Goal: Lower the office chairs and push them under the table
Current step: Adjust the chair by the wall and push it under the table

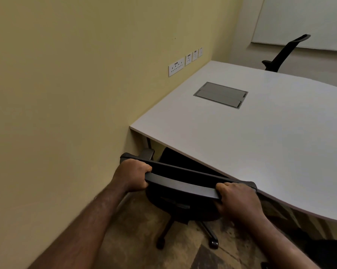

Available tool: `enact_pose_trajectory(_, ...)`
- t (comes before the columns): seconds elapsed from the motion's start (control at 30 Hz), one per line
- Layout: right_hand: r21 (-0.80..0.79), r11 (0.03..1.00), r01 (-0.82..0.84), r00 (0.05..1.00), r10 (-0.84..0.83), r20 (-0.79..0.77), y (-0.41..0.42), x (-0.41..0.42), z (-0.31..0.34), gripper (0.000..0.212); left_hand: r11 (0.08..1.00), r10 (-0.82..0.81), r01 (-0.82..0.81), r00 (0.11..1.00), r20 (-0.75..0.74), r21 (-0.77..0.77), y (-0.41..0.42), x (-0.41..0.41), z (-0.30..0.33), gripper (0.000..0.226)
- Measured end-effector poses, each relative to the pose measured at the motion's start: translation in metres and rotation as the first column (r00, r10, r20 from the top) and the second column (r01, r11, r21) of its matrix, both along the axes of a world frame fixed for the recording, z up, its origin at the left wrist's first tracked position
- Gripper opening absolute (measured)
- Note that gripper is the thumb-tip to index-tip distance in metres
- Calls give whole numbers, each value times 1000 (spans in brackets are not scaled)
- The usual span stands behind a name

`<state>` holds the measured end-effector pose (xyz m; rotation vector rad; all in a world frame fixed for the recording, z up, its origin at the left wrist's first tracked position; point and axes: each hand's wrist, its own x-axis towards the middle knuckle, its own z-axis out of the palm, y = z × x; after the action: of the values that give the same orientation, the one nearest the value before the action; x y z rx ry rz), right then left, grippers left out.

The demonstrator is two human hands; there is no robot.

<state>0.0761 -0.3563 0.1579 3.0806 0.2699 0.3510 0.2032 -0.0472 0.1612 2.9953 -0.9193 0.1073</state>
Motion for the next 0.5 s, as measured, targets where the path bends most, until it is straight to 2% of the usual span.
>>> enact_pose_trajectory(0.23,26,1000,-1,1000,1,21,14,38,-6,44,1000,-2,3,999,33,-12,7,51,-2,15)
enact_pose_trajectory(0.5,4,998,62,998,-62,-21,28,83,-7,35,992,-77,84,994,83,-89,13,110,0,14)
